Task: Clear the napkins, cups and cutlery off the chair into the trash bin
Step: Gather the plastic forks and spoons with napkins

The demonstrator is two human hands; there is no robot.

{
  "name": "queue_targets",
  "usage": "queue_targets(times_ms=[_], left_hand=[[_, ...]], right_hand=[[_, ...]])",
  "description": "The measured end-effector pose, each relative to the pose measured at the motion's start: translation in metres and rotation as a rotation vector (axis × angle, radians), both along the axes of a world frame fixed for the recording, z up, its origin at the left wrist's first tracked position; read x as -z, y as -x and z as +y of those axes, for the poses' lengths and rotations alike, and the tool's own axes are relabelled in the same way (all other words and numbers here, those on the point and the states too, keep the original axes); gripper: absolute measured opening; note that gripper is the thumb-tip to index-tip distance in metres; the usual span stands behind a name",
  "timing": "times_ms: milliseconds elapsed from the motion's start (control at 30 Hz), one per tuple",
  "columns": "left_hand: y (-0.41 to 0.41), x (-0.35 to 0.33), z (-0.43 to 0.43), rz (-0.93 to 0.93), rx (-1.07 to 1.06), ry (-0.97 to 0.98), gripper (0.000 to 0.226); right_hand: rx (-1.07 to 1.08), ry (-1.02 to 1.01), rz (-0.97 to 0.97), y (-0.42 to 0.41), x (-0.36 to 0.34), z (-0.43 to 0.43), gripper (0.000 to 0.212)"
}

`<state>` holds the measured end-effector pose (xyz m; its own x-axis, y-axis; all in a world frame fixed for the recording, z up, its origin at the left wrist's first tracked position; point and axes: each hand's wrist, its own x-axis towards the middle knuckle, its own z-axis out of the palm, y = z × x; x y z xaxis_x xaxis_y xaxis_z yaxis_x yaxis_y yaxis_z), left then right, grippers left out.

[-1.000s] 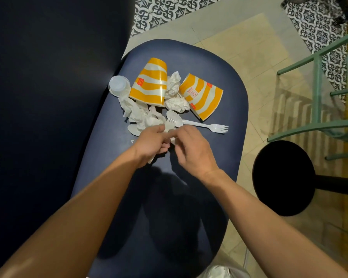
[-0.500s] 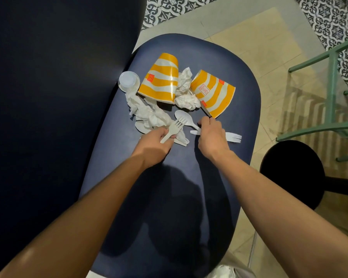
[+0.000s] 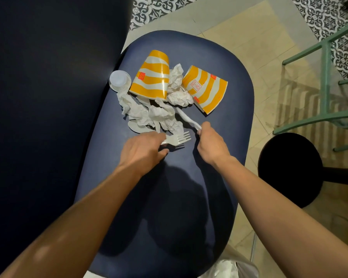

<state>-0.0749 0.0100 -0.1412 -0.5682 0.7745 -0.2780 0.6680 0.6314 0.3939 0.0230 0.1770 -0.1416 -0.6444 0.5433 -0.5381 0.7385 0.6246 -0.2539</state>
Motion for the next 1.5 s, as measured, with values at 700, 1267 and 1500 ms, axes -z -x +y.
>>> queue_targets(times_ms=[700, 1267, 1500], left_hand=[[0.014, 0.015, 0.000, 0.060, 0.086, 0.108, 0.017], [0.002, 0.008, -0.039, -0.126, 0.078, 0.173, 0.032], [-0.006, 0.012, -0.069, -0.180, -0.032, 0.245, 0.045]], right_hand=[[0.192, 0.084, 0.215, 0.023, 0.000, -0.018, 0.034], [0.117, 0.211, 0.390, 0.038, -0.001, -0.023, 0.059], [-0.127, 0.107, 0.220, 0.041, 0.007, -0.035, 0.065]])
